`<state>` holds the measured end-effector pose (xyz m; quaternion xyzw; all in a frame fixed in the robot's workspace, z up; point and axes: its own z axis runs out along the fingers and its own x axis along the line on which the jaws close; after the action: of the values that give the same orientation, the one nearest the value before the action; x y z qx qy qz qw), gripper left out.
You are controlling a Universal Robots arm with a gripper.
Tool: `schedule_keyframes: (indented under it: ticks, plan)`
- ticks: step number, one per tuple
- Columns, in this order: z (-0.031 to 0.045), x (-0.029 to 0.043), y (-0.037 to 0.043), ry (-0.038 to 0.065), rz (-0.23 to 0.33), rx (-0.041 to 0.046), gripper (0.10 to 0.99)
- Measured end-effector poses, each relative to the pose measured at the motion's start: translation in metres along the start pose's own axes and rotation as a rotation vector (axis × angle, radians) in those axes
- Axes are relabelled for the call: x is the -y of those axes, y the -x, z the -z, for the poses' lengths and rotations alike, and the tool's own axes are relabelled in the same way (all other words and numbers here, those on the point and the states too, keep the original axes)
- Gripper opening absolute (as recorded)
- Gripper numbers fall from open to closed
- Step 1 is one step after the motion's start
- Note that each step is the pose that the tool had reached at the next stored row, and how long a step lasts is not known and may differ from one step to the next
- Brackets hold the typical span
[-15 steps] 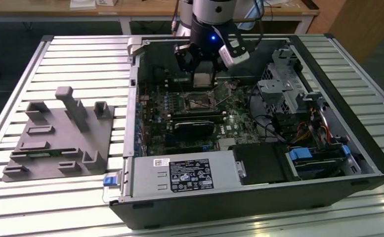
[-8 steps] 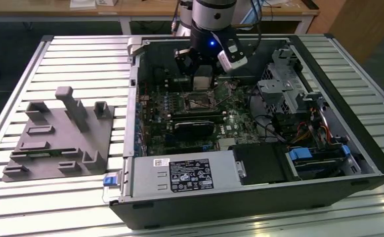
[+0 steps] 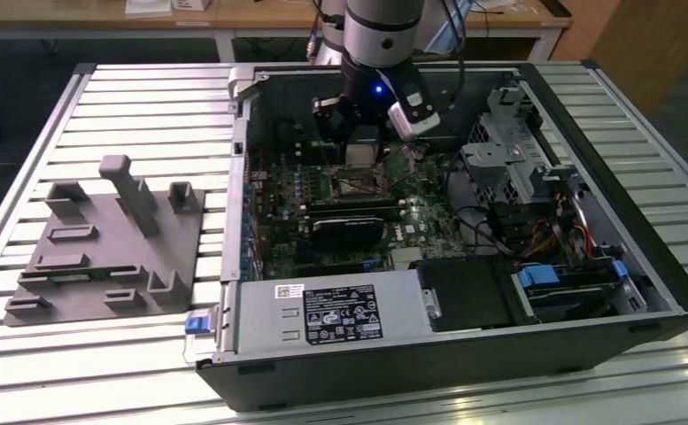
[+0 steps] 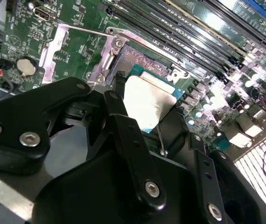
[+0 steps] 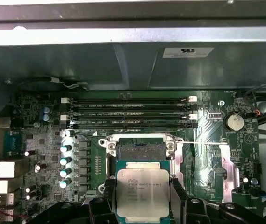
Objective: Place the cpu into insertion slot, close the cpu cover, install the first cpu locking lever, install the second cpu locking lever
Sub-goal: 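Place the cpu into insertion slot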
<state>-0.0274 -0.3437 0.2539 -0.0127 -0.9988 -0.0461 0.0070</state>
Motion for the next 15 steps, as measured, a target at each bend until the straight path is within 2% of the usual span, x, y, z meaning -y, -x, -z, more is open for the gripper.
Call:
schedule_keyframes:
  ticks: [5,11,15]
  plan:
    - [-0.0067,0.0004,0.0001,0.0,0.0,0.0001,0.541]
    - [-0.0071,0.0005,0.0001,0.0,-0.002,0.0002,0.541]
    - [-0.0075,0.0005,0.0001,0.001,-0.058,0.0053,0.541]
